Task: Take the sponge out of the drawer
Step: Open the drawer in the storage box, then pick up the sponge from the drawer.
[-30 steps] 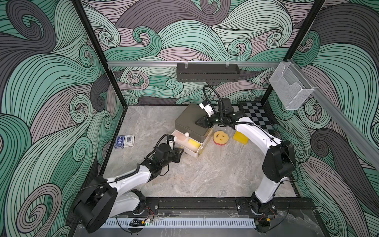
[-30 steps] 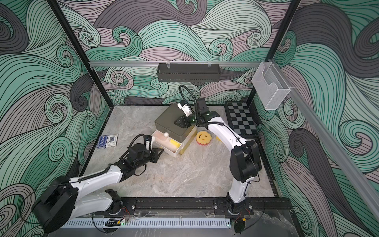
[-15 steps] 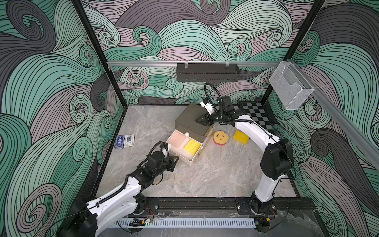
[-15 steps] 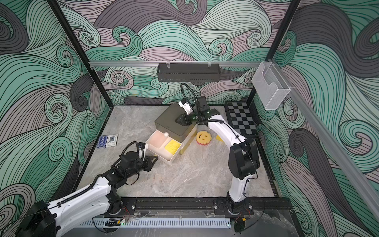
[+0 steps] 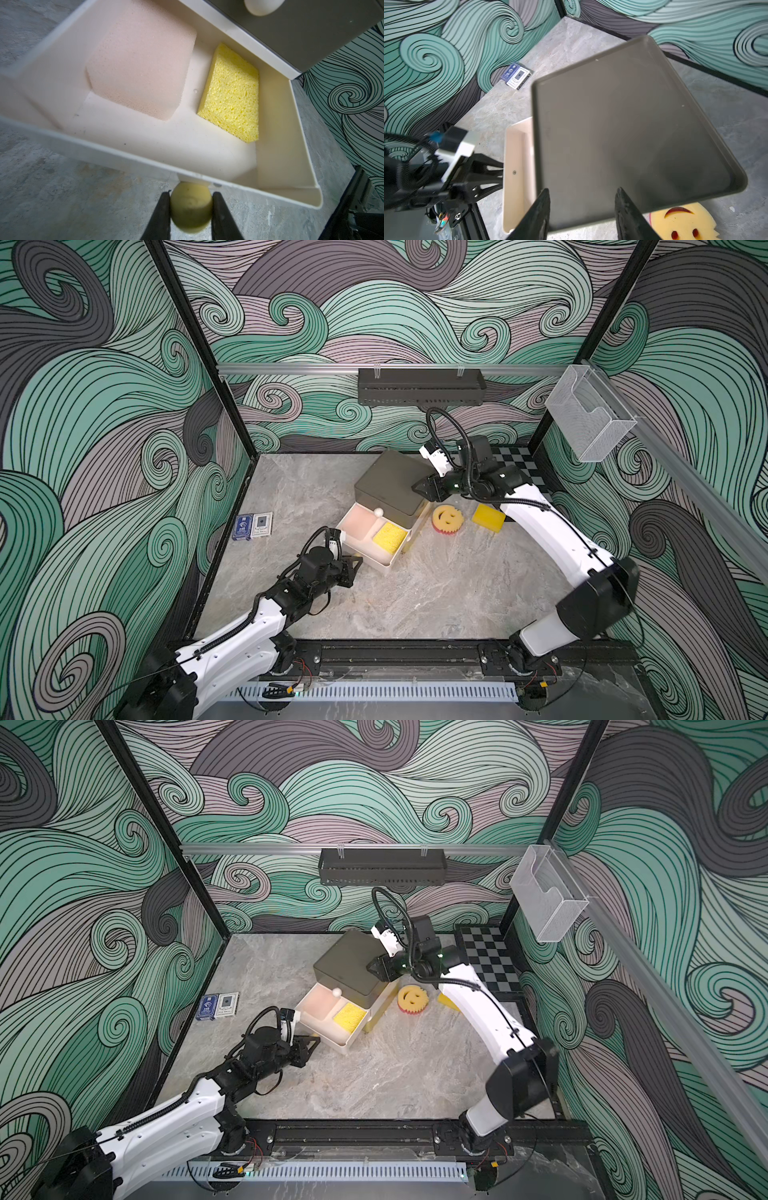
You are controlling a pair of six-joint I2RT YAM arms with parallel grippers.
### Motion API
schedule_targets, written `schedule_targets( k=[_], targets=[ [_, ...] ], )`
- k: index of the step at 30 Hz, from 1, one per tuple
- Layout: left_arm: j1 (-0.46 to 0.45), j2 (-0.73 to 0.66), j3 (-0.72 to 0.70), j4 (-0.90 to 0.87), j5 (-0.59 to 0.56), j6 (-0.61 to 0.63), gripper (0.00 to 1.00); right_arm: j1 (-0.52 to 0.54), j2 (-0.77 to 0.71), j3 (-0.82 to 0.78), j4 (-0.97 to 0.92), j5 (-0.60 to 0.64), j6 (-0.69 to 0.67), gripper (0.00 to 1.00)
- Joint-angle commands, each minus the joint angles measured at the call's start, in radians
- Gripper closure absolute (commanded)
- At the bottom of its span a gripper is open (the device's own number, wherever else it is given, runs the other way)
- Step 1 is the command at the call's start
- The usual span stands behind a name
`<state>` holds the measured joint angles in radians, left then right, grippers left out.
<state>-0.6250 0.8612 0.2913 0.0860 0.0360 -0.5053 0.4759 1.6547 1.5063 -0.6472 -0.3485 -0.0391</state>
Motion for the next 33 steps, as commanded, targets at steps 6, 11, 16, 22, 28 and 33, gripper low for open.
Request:
schedule_targets(
  k=[6, 11, 16, 22, 28, 33],
  targets=[
    [-0.006, 0.016, 0.005, -0.049, 0.012, 0.003, 0.85, 0.263, -0.059, -0.178, -0.056, 0.125, -0.037, 0.50],
    [-0.006, 0.025, 0.007, -0.043, 0.020, 0.005, 0.84, 0.309, 0.078, -0.144, -0.061, 0.200, -0.011, 0.50],
    [-0.005, 0.026, 0.014, -0.048, 0.027, 0.009, 0.84, 0.317, 0.217, -0.035, -0.082, 0.253, 0.002, 0.50],
    [-0.005, 0.015, 0.017, -0.060, 0.022, 0.010, 0.84, 0.332, 0.322, 0.021, -0.083, 0.267, 0.010, 0.50],
    [-0.005, 0.020, 0.020, -0.062, 0.018, 0.013, 0.84, 0.351, 0.371, 0.032, -0.082, 0.292, 0.010, 0.50],
    [-0.005, 0.019, 0.014, -0.051, 0.018, 0.007, 0.84, 0.360, 0.403, 0.035, -0.079, 0.334, 0.004, 0.50]
  ],
)
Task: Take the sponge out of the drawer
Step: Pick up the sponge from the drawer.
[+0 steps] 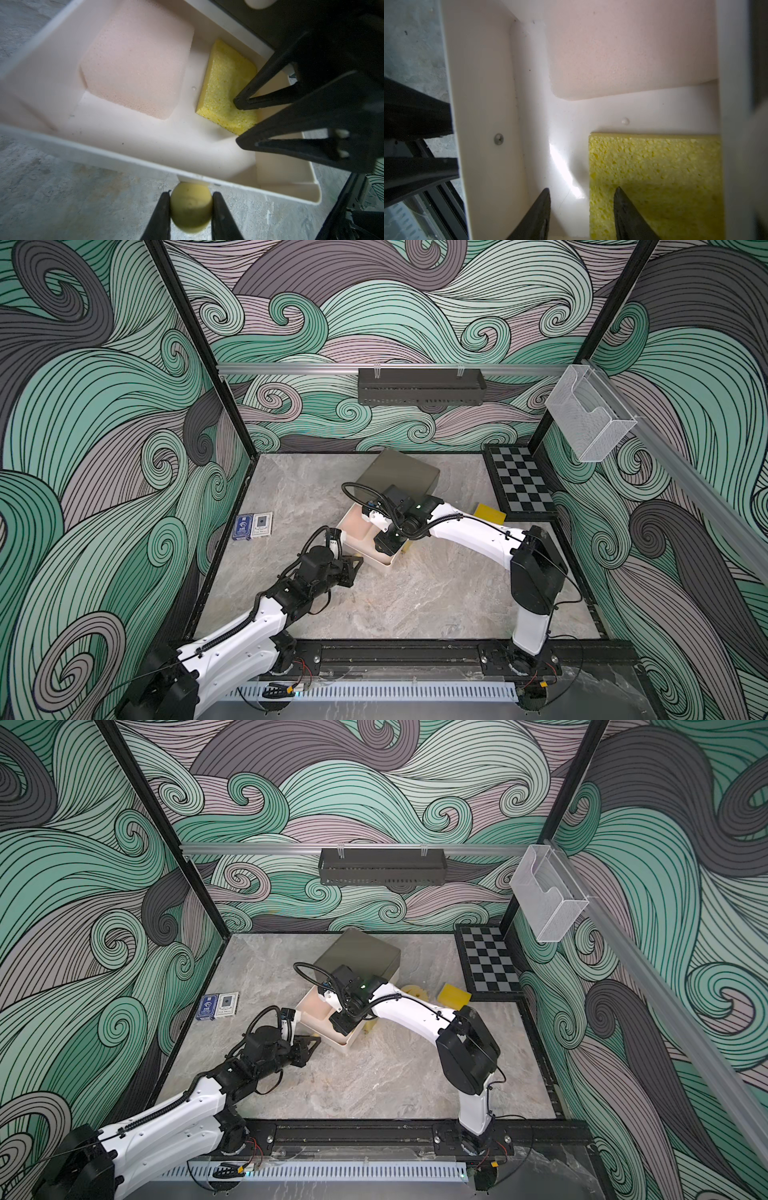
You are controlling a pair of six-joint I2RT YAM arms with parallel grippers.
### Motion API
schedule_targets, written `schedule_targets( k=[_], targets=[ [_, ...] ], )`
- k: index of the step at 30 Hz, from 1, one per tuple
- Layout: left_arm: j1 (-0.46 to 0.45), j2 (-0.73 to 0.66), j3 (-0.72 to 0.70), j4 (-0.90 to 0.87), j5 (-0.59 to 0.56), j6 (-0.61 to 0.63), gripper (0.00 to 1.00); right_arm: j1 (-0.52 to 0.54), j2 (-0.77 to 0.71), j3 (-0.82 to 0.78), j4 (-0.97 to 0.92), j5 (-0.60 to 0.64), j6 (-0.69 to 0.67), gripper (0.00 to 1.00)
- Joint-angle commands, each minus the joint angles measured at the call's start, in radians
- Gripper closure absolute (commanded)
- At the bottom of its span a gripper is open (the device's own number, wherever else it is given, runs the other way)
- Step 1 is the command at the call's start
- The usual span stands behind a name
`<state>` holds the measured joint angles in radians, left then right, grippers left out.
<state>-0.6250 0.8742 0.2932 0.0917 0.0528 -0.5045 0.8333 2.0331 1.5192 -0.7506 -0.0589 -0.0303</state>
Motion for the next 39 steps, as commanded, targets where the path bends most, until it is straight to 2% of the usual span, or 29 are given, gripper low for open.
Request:
schedule_targets(
  k=[1, 8, 12, 14, 18, 20, 26, 35, 39],
  targets=[
    [-0.005, 0.005, 0.011, -0.056, 0.002, 0.006, 0.84, 0.004, 0.030, 0.027, 0.023, 0.055, -0.006, 0.50],
    [-0.005, 0.003, 0.011, -0.057, 0.001, 0.006, 0.84, 0.029, 0.076, 0.039, 0.023, 0.168, -0.025, 0.52],
    [-0.005, 0.009, 0.012, -0.055, 0.002, 0.004, 0.84, 0.041, 0.107, 0.028, 0.023, 0.264, -0.021, 0.59],
    [-0.005, 0.013, 0.012, -0.052, 0.002, 0.004, 0.84, 0.043, 0.107, 0.024, 0.022, 0.290, -0.010, 0.66],
    [-0.005, 0.015, 0.014, -0.052, 0.003, 0.006, 0.84, 0.040, 0.084, 0.025, 0.025, 0.282, -0.001, 0.86],
    [-0.005, 0.012, 0.014, -0.053, 0.004, 0.006, 0.84, 0.038, 0.059, 0.023, 0.026, 0.251, 0.001, 1.00],
    [-0.005, -0.007, 0.003, -0.062, -0.007, 0.003, 0.85, 0.040, -0.076, -0.022, 0.019, 0.159, -0.010, 1.00],
    [-0.005, 0.016, 0.012, -0.062, -0.010, 0.003, 0.84, 0.044, -0.413, -0.166, -0.005, -0.032, 0.069, 1.00],
    [-0.005, 0.031, 0.019, -0.059, -0.007, 0.006, 0.85, 0.035, -0.568, -0.192, -0.078, 0.005, 0.095, 1.00]
  ],
)
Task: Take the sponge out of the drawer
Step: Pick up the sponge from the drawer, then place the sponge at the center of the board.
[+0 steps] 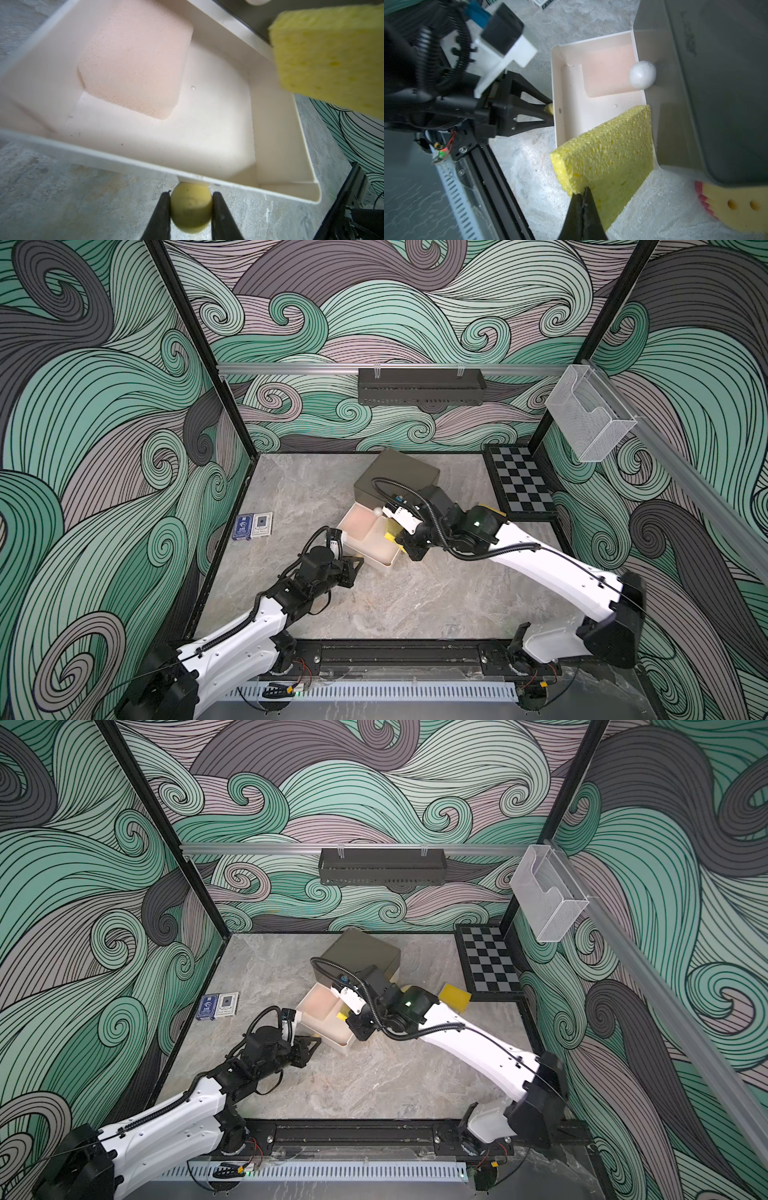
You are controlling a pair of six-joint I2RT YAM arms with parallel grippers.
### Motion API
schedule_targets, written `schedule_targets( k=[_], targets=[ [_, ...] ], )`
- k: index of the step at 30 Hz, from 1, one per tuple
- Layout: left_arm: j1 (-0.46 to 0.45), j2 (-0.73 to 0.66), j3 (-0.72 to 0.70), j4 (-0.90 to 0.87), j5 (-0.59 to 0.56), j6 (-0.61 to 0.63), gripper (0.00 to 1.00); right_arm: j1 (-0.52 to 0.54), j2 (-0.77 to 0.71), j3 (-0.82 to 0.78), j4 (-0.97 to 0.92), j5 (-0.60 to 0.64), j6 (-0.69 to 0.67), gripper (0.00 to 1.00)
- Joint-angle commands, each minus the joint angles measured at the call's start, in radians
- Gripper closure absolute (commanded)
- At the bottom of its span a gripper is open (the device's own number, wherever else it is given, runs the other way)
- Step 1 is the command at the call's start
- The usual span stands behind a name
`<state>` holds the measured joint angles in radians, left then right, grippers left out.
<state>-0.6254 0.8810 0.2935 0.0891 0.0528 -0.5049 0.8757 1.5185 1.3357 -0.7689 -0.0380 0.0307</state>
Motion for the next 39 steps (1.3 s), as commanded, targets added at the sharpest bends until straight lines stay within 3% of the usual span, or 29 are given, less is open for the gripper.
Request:
schedule_targets(
  k=[1, 4, 9, 12, 22, 23, 24, 26, 28, 30, 34, 39],
  targets=[
    [-0.006, 0.023, 0.018, -0.057, -0.007, 0.006, 0.84, -0.014, -0.083, -0.002, -0.083, 0.007, 0.044, 1.00],
    [-0.005, 0.028, 0.019, -0.054, -0.009, 0.005, 0.84, -0.061, -0.155, -0.019, -0.114, 0.043, 0.077, 1.00],
    [-0.005, 0.048, 0.024, -0.043, 0.002, 0.006, 0.85, -0.244, -0.141, -0.162, -0.102, 0.051, 0.161, 1.00],
    [-0.004, 0.038, 0.019, -0.045, -0.001, 0.006, 0.85, -0.302, -0.065, -0.210, -0.084, 0.061, 0.179, 1.00],
    [-0.005, 0.013, 0.015, -0.060, -0.007, 0.005, 0.85, -0.358, 0.258, -0.182, -0.019, 0.112, 0.213, 1.00],
    [-0.005, 0.011, 0.014, -0.063, -0.007, 0.006, 0.85, -0.365, 0.268, -0.181, -0.011, 0.123, 0.219, 0.97],
    [-0.005, 0.009, 0.015, -0.068, -0.007, 0.006, 0.85, -0.376, 0.272, -0.179, -0.005, 0.138, 0.226, 0.84],
    [-0.004, 0.003, 0.015, -0.072, -0.007, 0.006, 0.85, -0.385, 0.253, -0.179, 0.008, 0.132, 0.227, 0.72],
    [-0.005, 0.000, 0.013, -0.075, -0.008, 0.006, 0.85, -0.382, 0.200, -0.185, 0.019, 0.103, 0.215, 0.62],
    [-0.005, -0.001, 0.012, -0.075, -0.008, 0.006, 0.85, -0.374, 0.131, -0.185, 0.009, 0.095, 0.202, 0.59],
    [-0.005, 0.003, 0.015, -0.075, -0.008, 0.006, 0.85, -0.296, -0.022, -0.173, -0.018, 0.026, 0.142, 0.59],
    [-0.005, 0.025, 0.019, -0.065, -0.002, 0.006, 0.85, -0.149, -0.084, -0.125, -0.027, -0.207, 0.132, 0.59]
  ],
)
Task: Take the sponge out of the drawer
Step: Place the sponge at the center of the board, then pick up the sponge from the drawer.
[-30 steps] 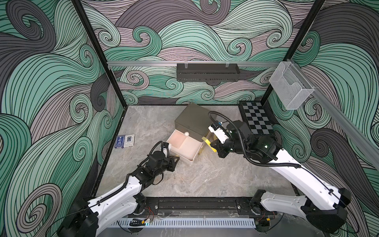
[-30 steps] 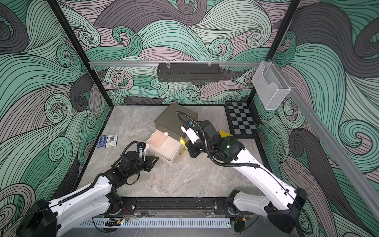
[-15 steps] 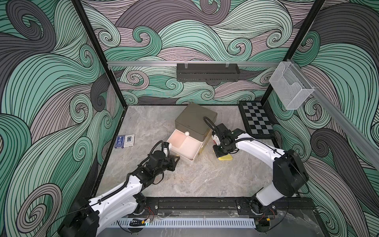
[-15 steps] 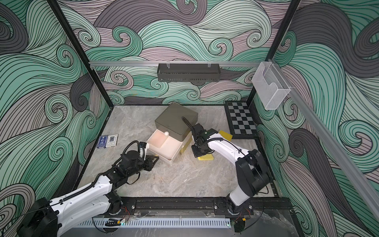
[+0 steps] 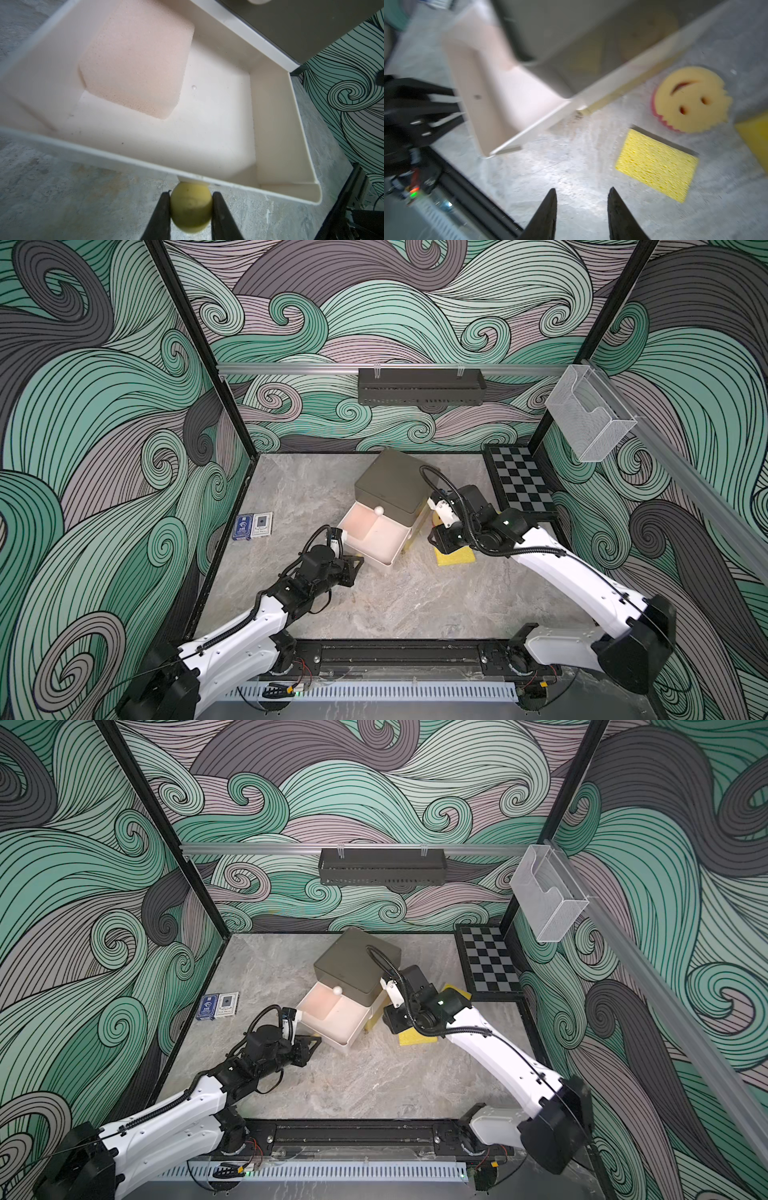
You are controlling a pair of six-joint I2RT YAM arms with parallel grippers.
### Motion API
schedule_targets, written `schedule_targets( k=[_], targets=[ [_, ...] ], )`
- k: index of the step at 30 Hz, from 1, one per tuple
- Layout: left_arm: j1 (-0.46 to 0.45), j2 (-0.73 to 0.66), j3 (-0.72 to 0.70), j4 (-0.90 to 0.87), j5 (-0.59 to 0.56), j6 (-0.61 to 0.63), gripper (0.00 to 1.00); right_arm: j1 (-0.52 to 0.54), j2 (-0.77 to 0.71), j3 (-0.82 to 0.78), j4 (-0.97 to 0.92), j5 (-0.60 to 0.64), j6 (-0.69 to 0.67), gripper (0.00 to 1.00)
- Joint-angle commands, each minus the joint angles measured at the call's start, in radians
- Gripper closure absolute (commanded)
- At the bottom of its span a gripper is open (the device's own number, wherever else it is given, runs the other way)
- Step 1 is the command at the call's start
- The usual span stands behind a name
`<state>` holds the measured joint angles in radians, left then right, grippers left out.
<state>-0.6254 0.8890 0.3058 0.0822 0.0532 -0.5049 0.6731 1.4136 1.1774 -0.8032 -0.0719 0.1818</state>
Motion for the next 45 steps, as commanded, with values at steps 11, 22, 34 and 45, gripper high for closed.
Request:
schedule_targets(
  k=[11, 22, 34, 45],
  targets=[
    [-0.005, -0.006, 0.018, -0.092, 0.010, 0.018, 0.84, 0.151, 0.292, 0.269, 0.066, -0.218, -0.059, 0.61],
    [-0.005, -0.076, -0.002, -0.139, -0.009, 0.008, 0.84, 0.180, 0.556, 0.476, 0.078, -0.244, -0.091, 0.60],
    [-0.005, -0.047, 0.007, -0.114, -0.010, 0.008, 0.84, 0.189, 0.722, 0.592, 0.061, -0.221, -0.134, 0.61],
    [-0.005, -0.043, 0.013, -0.119, -0.004, 0.009, 0.84, 0.195, 0.808, 0.642, 0.048, -0.160, -0.181, 0.60]
  ],
)
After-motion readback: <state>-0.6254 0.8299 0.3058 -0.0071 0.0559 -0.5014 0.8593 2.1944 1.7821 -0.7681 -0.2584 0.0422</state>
